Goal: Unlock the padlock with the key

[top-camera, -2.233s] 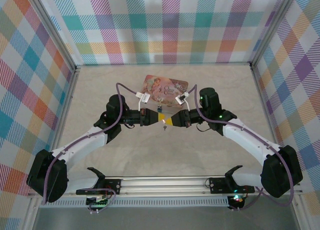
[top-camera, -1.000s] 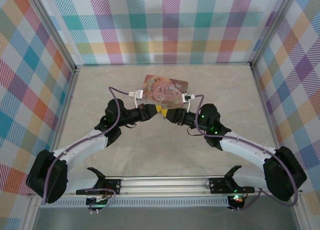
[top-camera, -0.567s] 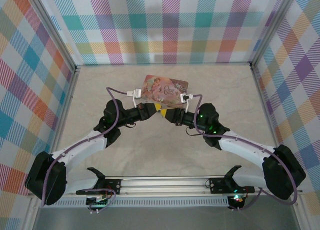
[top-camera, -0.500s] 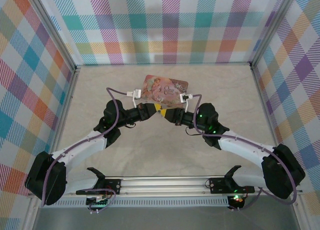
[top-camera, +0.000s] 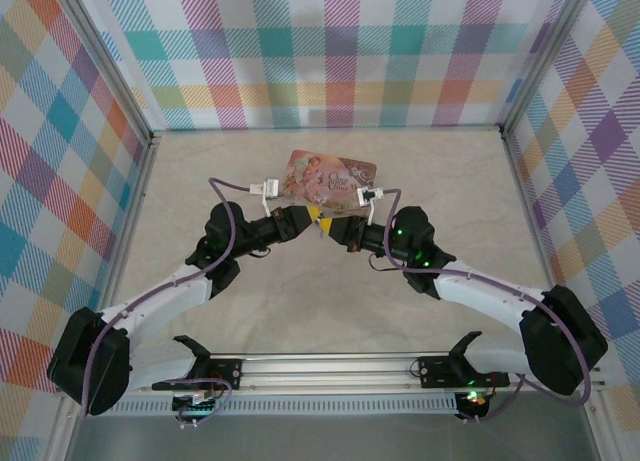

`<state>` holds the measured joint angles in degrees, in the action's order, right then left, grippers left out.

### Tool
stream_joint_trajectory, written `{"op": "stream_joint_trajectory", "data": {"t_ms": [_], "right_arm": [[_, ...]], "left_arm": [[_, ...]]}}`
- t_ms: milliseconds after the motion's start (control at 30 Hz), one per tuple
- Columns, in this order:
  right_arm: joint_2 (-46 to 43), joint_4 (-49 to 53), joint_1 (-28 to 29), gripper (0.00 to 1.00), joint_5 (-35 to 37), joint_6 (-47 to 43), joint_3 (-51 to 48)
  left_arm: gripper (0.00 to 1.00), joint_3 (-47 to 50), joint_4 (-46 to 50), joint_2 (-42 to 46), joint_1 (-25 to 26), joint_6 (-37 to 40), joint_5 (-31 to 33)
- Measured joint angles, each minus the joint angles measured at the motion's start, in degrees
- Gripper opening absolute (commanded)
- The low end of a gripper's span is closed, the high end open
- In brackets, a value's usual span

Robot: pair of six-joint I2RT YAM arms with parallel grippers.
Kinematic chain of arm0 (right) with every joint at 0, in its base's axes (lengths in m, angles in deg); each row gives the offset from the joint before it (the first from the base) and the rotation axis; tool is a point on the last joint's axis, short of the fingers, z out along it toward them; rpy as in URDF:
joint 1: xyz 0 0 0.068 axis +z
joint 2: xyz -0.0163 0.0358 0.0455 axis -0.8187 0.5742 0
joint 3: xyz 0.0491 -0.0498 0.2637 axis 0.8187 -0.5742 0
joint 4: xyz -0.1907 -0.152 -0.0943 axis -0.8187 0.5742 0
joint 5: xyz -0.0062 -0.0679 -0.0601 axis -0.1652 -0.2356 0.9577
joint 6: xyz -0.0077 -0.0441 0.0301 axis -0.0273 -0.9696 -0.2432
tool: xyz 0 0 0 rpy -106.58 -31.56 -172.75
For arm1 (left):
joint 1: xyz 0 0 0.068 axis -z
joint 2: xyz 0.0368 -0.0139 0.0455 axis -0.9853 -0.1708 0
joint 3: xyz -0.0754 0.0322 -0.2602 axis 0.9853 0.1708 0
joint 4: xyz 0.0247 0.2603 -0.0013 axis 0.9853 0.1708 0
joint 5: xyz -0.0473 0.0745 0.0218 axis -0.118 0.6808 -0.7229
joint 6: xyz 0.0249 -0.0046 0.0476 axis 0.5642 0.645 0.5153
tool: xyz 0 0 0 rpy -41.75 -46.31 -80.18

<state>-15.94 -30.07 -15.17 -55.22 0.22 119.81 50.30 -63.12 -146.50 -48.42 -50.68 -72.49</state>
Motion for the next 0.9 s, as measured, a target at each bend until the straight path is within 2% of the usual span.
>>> {"op": "stream_joint_trajectory", "data": {"t_ms": [67,133,200,333,533,900], "right_arm": [[-0.76,3.52,-0.61,0.0,0.44,-1.16,0.55],[-1.97,7.58,-1.92,0.0,1.07,-2.54,1.51],[-3.3,13.4,-4.44,0.0,2.05,-4.85,3.72],[-2.43,23.52,-9.33,0.0,5.11,-10.05,10.93],[9.75,34.97,-13.31,0.0,12.68,-18.71,27.15],[41.4,48.74,-17.2,0.0,21.44,-28.37,60.04]], "left_arm": [[0.71,0.07,2.32,1.03,0.0,1.09,1.29],[0.88,0.07,5.16,2.01,0.02,2.71,2.91],[1.0,0.07,8.66,2.62,0.02,4.66,5.22],[1.0,0.04,13.99,1.55,0.02,9.46,8.48],[1.0,-0.57,16.2,-9.62,0.0,16.48,10.21],[1.0,-2.78,0.52,-30.82,-0.74,22.03,10.51]]}}
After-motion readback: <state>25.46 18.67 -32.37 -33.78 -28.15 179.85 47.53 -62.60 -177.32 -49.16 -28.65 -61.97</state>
